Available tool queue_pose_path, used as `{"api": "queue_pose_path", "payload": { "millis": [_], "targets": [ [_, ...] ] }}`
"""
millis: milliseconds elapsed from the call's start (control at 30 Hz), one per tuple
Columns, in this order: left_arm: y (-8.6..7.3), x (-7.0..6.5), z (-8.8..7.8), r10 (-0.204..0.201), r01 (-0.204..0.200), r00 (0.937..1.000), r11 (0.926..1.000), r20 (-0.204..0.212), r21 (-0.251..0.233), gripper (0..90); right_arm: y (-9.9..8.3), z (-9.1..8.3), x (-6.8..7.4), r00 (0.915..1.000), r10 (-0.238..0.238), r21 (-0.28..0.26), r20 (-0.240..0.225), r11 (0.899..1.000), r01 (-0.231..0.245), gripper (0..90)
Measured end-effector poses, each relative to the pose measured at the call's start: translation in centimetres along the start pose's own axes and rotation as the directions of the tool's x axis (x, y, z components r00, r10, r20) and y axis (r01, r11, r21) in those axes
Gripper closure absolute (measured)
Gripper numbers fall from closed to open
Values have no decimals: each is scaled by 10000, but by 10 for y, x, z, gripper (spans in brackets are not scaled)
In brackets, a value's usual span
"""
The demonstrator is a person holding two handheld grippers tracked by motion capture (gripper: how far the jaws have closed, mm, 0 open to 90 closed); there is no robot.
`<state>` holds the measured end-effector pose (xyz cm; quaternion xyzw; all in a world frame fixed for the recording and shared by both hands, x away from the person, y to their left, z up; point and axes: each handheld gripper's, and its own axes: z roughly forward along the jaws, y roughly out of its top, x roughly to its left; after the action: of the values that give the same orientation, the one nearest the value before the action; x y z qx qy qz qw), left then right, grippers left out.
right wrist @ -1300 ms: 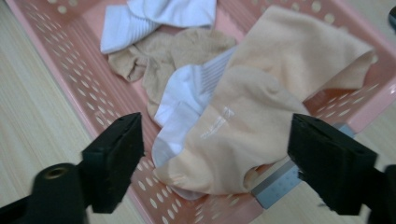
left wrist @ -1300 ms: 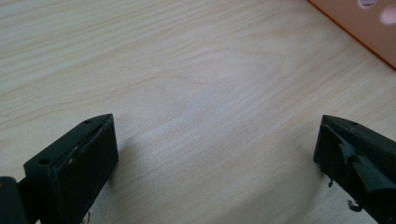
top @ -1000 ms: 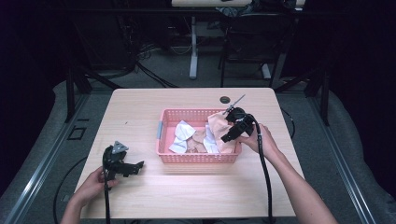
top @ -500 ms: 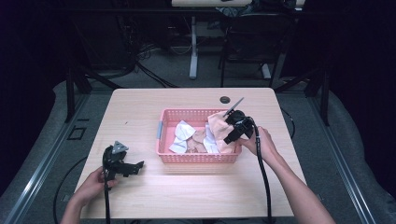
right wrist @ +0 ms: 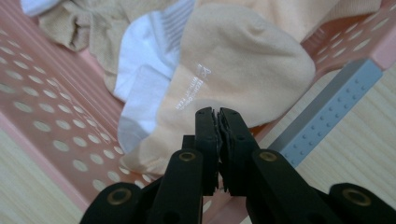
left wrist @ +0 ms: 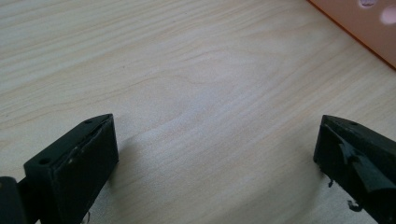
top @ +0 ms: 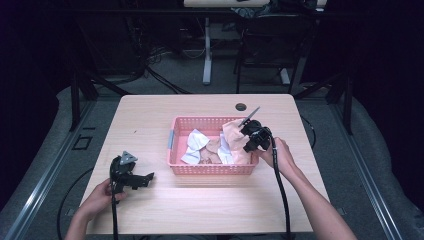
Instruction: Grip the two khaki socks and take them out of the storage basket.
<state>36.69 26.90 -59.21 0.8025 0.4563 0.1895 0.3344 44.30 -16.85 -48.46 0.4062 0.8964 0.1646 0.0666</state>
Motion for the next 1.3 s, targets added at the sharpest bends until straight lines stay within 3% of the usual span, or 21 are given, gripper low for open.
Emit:
{"api": "queue_pose_path", "payload": {
  "millis": [67, 100, 133, 200, 233, 267, 333, 500, 900, 1300],
  "targets": [
    [0, 0, 0, -3, 3, 10000, 10000, 2, -1, 0, 0, -3, 1, 9999, 97, -254, -141, 9996, -101, 869],
    [0, 0, 0, 3, -3, 10000, 10000, -1, 0, 0, -1, -3, 3, 9996, 214, -650, -205, 9976, -227, 870],
    [0, 0, 0, 1, 0, 10000, 10000, 7, -6, 0, 0, -9, 2, 9998, -69, -456, -181, 9989, 61, 872],
    [0, 0, 0, -1, 1, 10000, 10000, 6, -1, 0, 1, -20, 3, 9992, -145, -836, -376, 9964, 113, 874],
    [0, 0, 0, -1, 1, 10000, 10000, 6, -2, 0, 2, -23, 5, 9987, 20, -1213, -506, 9926, -81, 874],
    [0, 0, 0, 5, -5, 10000, 10000, 1, 2, 0, 3, -28, 4, 9989, -220, -1104, -411, 9937, 173, 874],
    [0, 0, 0, 3, -3, 10000, 10000, -1, 1, 0, 3, -31, 5, 9989, -215, -1204, -427, 9926, 162, 875],
    [0, 0, 0, -2, 2, 10000, 10000, 1, -2, 0, 6, -51, 8, 9972, -350, -1877, -662, 9820, 220, 878],
    [0, 0, 0, -1, 1, 10000, 10000, -1, -1, 0, 15, -78, 8, 9961, -432, -2522, -764, 9674, 226, 879],
    [0, 0, 0, -1, 1, 10000, 10000, -1, 0, 0, 17, -92, 5, 9950, -447, -2860, -895, 9581, 173, 879]
  ]
}}
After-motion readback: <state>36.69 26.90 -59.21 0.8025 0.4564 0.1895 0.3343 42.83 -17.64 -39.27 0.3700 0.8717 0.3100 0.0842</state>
